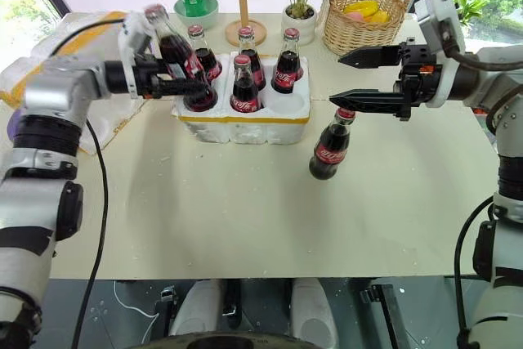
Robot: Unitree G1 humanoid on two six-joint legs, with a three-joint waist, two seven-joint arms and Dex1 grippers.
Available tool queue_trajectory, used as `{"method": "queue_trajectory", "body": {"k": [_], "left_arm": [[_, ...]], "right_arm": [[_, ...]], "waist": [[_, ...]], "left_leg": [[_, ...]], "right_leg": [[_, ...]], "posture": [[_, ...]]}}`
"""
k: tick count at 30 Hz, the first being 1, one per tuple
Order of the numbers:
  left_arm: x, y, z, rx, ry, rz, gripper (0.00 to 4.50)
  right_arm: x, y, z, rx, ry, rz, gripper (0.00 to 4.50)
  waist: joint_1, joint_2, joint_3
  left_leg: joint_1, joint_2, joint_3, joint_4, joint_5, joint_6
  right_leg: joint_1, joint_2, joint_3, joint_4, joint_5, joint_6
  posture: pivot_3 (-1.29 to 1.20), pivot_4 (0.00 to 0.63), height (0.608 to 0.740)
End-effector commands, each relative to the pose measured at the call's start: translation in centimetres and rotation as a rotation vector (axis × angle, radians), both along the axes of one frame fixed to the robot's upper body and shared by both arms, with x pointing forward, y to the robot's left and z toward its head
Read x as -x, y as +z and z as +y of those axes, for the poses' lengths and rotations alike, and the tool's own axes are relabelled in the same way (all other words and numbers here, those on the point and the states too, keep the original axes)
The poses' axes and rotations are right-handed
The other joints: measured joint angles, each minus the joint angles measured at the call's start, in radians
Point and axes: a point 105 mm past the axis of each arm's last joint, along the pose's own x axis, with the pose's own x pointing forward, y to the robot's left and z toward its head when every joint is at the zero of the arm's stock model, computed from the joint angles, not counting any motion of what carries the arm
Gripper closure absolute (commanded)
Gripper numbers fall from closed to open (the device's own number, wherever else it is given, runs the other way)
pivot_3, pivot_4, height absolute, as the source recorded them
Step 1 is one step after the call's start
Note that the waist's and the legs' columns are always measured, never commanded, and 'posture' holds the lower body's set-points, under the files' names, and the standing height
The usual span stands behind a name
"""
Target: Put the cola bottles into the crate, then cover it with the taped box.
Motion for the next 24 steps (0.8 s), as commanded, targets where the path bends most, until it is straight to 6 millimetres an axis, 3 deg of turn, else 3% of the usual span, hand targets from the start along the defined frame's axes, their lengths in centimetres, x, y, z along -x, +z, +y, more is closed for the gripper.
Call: {"method": "queue_trajectory", "body": {"k": [1,3,4,6,11,16,20,24], "left_arm": [[0.1,0.3,0.0,-0.070,-0.037,-0.077,1.64],[-0.1,-0.6,0.1,-0.094,-0.031,-0.063,1.64],[-0.2,-1.0,0.1,-0.099,-0.026,-0.051,0.64],[-0.2,-1.5,0.1,-0.105,-0.028,-0.039,0.05],[-0.1,-0.8,0.1,-0.076,-0.033,-0.050,0.05],[1.3,3.9,1.5,0.042,-0.055,-0.113,0.05],[5.3,8.5,3.8,0.147,-0.108,-0.127,0.05],[9.4,7.9,4.0,0.071,-0.195,-0.078,0.05]], "right_arm": [[0.3,1.0,-0.1,-0.005,-0.010,-0.059,0.00],[0.2,0.9,-0.2,-0.007,-0.019,-0.058,0.00],[0.1,0.9,-0.2,-0.009,-0.025,-0.058,0.00],[0.0,0.8,-0.3,-0.013,-0.036,-0.057,0.00],[-0.3,1.1,-0.9,-0.022,-0.069,-0.063,0.00],[0.2,2.9,-3.3,-0.040,-0.151,-0.093,0.00],[2.0,3.2,-6.7,-0.051,-0.263,-0.074,0.00],[3.5,0.1,-8.3,-0.038,-0.355,0.023,0.00]], "waist": [[0.000,0.000,0.000],[0.000,0.000,0.000],[-0.001,0.000,0.000],[0.000,0.000,0.000],[0.001,0.000,0.000],[0.000,0.000,0.000],[0.000,0.000,0.000],[0.000,0.001,-0.001]], "left_leg": [[0.000,0.000,0.000,0.000,0.000,0.000],[0.000,0.000,0.000,0.000,0.000,0.000],[0.000,0.000,0.000,0.000,0.000,0.000],[0.001,0.000,0.000,0.000,0.000,0.001],[0.001,0.000,0.000,0.000,-0.001,0.001],[0.001,0.000,0.000,0.000,-0.001,0.001],[-0.001,0.000,-0.001,-0.001,0.000,0.000],[0.003,0.000,0.000,-0.002,-0.001,0.001]], "right_leg": [[0.000,0.000,0.000,0.000,0.000,0.000],[0.000,0.000,0.000,0.000,0.000,0.000],[0.000,0.000,0.000,0.000,0.000,0.000],[0.000,0.000,0.000,0.001,0.000,0.000],[0.001,0.000,0.000,0.001,0.000,0.000],[0.000,0.000,0.000,0.001,0.000,0.000],[-0.001,0.000,0.000,0.001,0.000,0.000],[0.004,-0.001,0.000,-0.001,0.000,0.000]], "posture": [[0.00,0.150,0.740],[0.00,0.150,0.740],[0.00,0.150,0.740],[0.00,0.150,0.740],[0.00,0.150,0.740],[0.00,0.150,0.740],[0.00,0.150,0.740],[0.00,0.150,0.740]]}}
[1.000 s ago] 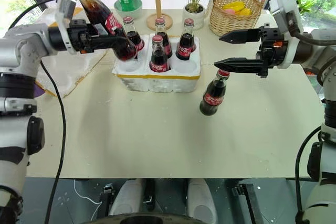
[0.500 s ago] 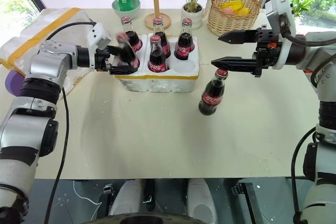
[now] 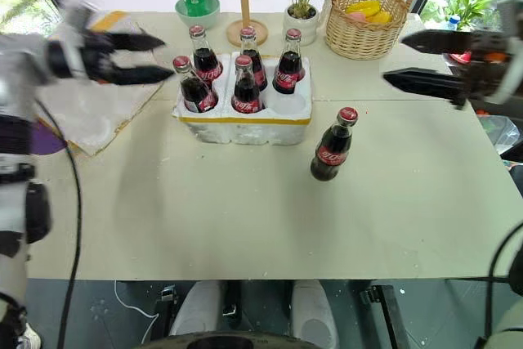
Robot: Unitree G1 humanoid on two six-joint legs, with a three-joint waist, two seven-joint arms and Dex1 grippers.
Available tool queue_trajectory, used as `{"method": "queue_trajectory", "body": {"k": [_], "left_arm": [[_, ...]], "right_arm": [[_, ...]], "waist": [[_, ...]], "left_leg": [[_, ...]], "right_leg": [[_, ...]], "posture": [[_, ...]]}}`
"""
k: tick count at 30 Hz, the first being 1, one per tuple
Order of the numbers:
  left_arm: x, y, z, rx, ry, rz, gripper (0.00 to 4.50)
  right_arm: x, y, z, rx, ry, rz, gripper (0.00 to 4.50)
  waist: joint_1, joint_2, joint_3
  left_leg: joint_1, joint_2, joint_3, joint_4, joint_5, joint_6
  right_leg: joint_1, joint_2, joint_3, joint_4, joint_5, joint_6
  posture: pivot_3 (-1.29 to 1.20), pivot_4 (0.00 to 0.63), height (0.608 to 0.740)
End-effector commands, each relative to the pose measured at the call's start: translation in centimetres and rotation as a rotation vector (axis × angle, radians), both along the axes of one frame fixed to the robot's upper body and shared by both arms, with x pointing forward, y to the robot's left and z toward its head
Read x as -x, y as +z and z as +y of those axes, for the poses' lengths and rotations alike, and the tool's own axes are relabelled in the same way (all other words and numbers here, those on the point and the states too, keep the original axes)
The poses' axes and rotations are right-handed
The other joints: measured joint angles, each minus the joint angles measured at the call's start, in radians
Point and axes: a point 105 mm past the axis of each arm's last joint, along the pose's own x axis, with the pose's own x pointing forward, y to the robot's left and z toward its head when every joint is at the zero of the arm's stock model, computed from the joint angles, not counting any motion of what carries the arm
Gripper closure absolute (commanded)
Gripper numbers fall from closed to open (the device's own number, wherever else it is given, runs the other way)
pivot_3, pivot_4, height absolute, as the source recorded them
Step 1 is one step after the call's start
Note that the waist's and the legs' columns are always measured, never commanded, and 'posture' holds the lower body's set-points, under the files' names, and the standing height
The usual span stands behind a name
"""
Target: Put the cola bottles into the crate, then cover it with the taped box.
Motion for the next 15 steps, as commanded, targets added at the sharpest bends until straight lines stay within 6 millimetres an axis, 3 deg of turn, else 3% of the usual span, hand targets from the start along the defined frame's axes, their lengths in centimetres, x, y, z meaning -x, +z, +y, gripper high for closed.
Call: {"method": "queue_trajectory", "body": {"k": [1,5,10,15], "left_arm": [[3.6,-0.7,-1.4,-0.067,-0.126,0.036,0.05],[5.6,-2.9,-2.6,-0.121,-0.148,0.070,0.05],[6.2,-4.2,-3.2,-0.121,-0.132,0.087,0.05],[6.5,-4.3,-3.8,-0.111,-0.136,0.088,0.05]], "right_arm": [[1.6,-0.7,-0.2,-0.034,-0.035,0.016,0.00],[2.7,-4.4,1.5,-0.046,-0.041,0.036,0.00],[3.2,-8.8,4.4,-0.057,-0.051,0.081,0.00],[1.7,-11.3,6.0,-0.133,-0.121,0.100,0.00]], "waist": [[0.000,0.000,0.000],[0.002,-0.001,0.000],[0.000,-0.001,0.000],[0.000,-0.001,0.000]], "left_leg": [[0.001,0.000,0.000,0.001,0.000,0.000],[0.010,0.000,-0.002,0.001,-0.001,0.002],[0.018,0.000,-0.004,0.000,-0.001,0.002],[0.018,0.000,-0.004,0.000,-0.002,0.002]], "right_leg": [[0.001,0.000,0.000,0.000,0.000,0.000],[0.009,0.000,0.000,0.001,0.000,0.000],[0.017,0.000,0.001,0.001,-0.001,-0.001],[0.016,0.001,0.001,0.001,-0.001,-0.001]], "posture": [[0.00,0.150,0.740],[0.00,0.150,0.740],[0.00,0.150,0.740],[0.00,0.150,0.740]]}}
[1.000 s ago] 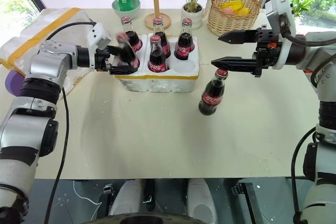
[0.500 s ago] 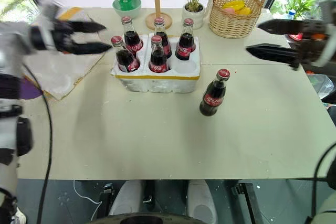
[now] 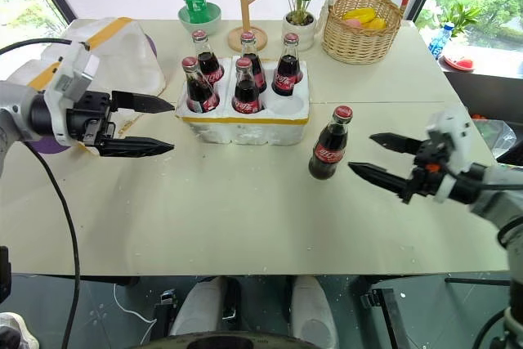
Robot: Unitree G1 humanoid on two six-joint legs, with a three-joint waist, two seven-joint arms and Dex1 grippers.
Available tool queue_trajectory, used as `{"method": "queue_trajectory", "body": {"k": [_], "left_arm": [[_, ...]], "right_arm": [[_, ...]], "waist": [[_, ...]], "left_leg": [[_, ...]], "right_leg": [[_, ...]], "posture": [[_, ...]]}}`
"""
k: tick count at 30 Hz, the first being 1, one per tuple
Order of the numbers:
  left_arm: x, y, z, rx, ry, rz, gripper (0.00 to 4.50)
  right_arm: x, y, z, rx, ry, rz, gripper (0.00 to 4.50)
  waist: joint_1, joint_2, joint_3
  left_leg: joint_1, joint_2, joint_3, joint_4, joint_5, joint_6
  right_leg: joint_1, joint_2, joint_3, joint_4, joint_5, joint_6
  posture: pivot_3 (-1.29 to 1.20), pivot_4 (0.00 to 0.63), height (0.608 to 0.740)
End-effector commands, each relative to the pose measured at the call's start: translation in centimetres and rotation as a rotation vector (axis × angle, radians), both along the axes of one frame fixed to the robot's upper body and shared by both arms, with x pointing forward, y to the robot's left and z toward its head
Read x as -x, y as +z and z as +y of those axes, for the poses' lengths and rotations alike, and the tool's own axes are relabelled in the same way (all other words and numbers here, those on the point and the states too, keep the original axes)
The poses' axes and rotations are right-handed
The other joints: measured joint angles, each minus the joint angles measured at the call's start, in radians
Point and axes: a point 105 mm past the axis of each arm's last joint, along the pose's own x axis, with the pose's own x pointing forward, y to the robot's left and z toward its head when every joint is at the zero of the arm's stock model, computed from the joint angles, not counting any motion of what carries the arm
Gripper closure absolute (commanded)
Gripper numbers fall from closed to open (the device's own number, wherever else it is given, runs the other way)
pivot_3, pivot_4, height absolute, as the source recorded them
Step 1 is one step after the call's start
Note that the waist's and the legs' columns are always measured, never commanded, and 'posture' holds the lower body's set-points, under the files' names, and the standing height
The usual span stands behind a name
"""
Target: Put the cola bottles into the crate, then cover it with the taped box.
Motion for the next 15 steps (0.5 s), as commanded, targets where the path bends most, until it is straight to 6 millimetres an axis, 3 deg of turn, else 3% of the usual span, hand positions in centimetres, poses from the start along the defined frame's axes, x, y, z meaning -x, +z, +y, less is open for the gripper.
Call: {"method": "queue_trajectory", "body": {"k": [1,13,15], "left_arm": [[0.7,0.9,-0.3,0.008,-0.009,-0.040,0.05],[0.9,0.9,-1.3,0.006,-0.015,-0.055,0.05],[0.8,1.0,-1.4,0.011,-0.010,-0.059,0.00]], "right_arm": [[-1.1,-0.3,0.9,-0.029,-0.051,-0.042,0.00],[-5.4,-2.9,4.2,-0.057,-0.081,-0.005,0.00],[-6.1,-2.7,4.2,-0.073,-0.092,-0.008,0.54]], "waist": [[0.000,0.000,0.000],[-0.006,-0.001,0.000],[-0.006,-0.001,0.000]], "left_leg": [[0.000,0.000,0.000,0.000,0.000,0.000],[0.000,0.000,0.001,0.000,0.000,0.001],[0.000,0.000,0.001,-0.001,0.000,0.001]], "right_leg": [[0.000,0.000,0.000,0.000,0.000,0.000],[0.000,0.000,0.000,-0.001,0.000,-0.001],[-0.001,0.001,0.000,0.000,-0.001,-0.001]], "posture": [[0.00,0.150,0.740],[0.00,0.150,0.740],[0.00,0.150,0.740]]}}
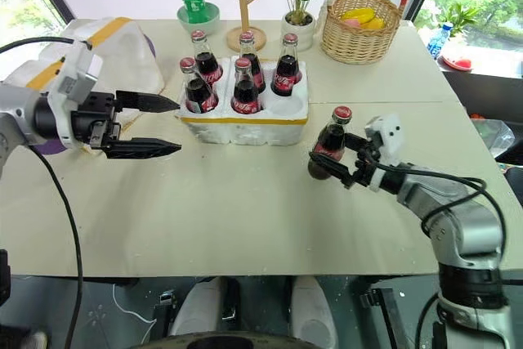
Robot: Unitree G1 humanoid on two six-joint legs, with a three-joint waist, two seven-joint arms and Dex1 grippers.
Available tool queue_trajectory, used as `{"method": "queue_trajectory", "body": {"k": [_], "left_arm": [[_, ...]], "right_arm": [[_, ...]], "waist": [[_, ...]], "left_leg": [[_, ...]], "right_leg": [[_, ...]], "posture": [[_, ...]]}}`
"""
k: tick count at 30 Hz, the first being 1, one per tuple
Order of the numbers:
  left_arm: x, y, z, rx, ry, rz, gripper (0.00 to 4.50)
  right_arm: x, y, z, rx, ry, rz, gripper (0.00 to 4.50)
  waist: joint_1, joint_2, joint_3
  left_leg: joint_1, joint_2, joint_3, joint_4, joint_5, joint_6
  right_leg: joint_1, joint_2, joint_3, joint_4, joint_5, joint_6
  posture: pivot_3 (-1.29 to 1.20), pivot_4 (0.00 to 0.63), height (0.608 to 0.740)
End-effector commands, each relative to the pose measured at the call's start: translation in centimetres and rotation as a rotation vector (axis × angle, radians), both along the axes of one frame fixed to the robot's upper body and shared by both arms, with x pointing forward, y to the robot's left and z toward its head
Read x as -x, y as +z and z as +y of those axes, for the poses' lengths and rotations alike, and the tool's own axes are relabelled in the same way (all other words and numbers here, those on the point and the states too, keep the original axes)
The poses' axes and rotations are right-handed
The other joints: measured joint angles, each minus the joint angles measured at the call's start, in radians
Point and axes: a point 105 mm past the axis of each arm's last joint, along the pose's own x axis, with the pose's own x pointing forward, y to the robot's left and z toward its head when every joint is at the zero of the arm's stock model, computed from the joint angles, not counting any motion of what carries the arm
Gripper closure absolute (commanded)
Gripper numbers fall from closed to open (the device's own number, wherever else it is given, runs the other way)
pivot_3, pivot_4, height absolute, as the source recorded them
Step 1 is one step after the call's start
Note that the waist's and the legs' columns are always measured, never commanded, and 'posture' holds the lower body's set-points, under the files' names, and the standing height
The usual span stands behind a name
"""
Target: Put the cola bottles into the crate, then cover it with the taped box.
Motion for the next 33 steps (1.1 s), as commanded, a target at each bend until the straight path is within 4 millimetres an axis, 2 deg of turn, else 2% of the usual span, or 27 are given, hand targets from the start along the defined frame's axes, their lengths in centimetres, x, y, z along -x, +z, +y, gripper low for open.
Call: {"method": "queue_trajectory", "body": {"k": [1,2,3,6,9,12,15,19,23,28,33], "left_arm": [[0.3,0.9,-0.4,0.000,-0.007,-0.043,0.00],[0.3,1.0,-0.4,0.002,-0.005,-0.044,0.00],[0.3,1.0,-0.3,0.004,0.000,-0.046,0.00],[0.3,1.2,-0.1,0.010,0.018,-0.054,0.00],[0.1,1.2,0.2,0.021,0.035,-0.058,0.00],[-0.2,1.2,0.5,0.026,0.054,-0.064,0.00],[-0.4,1.1,0.6,0.031,0.068,-0.070,0.00],[-0.7,1.0,0.6,0.035,0.084,-0.076,0.00],[-0.8,0.7,0.9,0.031,0.106,-0.080,0.00],[-0.7,1.1,1.3,0.037,0.125,-0.090,0.00],[-0.6,0.9,1.5,0.029,0.138,-0.087,0.00]], "right_arm": [[-1.0,1.1,0.0,-0.011,-0.020,-0.048,0.95],[-0.9,1.3,0.1,-0.009,-0.003,-0.054,1.37],[-0.5,1.9,0.4,-0.008,0.034,-0.064,1.61],[1.5,5.6,1.3,-0.016,0.189,-0.127,1.61],[2.3,10.0,1.9,-0.067,0.291,-0.208,1.61],[0.7,14.3,2.3,-0.092,0.273,-0.307,1.61],[-2.0,16.1,3.0,-0.044,0.208,-0.361,1.61],[-4.9,15.9,4.7,-0.014,0.172,-0.361,1.61],[-7.0,14.1,6.7,0.004,0.174,-0.338,1.61],[-8.9,11.3,8.0,0.066,0.149,-0.262,1.61],[-9.8,9.1,8.2,0.122,0.123,-0.204,1.61]], "waist": [[0.000,0.000,0.000],[0.001,0.000,0.000],[0.002,0.000,0.000],[0.007,0.001,0.001],[0.001,0.002,0.002],[-0.015,0.002,0.002],[-0.017,0.001,0.001],[-0.016,0.001,0.001],[-0.016,0.002,0.002],[-0.016,0.002,0.002],[-0.018,0.002,0.002]], "left_leg": [[0.000,0.000,0.000,0.000,0.000,0.000],[0.000,0.000,0.000,-0.001,0.000,0.000],[-0.001,0.000,0.000,-0.001,0.000,0.000],[-0.002,0.000,0.000,-0.001,0.000,0.001],[-0.002,0.000,0.000,-0.001,-0.001,0.001],[-0.001,0.000,0.000,-0.001,0.000,0.001],[-0.001,0.001,-0.001,-0.002,0.000,0.001],[-0.002,0.001,0.001,-0.002,-0.001,0.001],[-0.004,0.000,0.002,-0.002,-0.001,0.001],[-0.007,0.000,0.002,-0.001,0.001,-0.002],[-0.007,0.000,0.002,-0.001,0.001,-0.002]], "right_leg": [[0.000,0.000,0.000,0.000,0.000,0.000],[-0.001,0.000,0.000,0.000,0.000,0.000],[-0.001,0.000,0.000,0.000,0.000,-0.001],[-0.002,0.000,0.000,0.000,0.000,0.000],[-0.003,0.000,0.000,0.000,0.000,0.000],[-0.003,0.000,0.001,0.000,0.000,0.000],[-0.003,0.000,0.001,0.000,0.000,-0.001],[-0.003,0.000,0.001,0.000,-0.001,-0.001],[-0.005,-0.001,0.001,0.000,-0.001,-0.001],[-0.008,-0.001,0.000,0.000,-0.001,-0.001],[-0.008,-0.001,0.000,0.000,-0.001,-0.001]], "posture": [[0.00,0.150,0.740],[0.00,0.150,0.740],[0.00,0.150,0.740],[0.00,0.150,0.740],[0.00,0.150,0.740],[0.00,0.150,0.740],[0.00,0.150,0.740],[0.00,0.150,0.740],[0.00,0.150,0.740],[0.00,0.150,0.740],[0.00,0.150,0.740]]}}
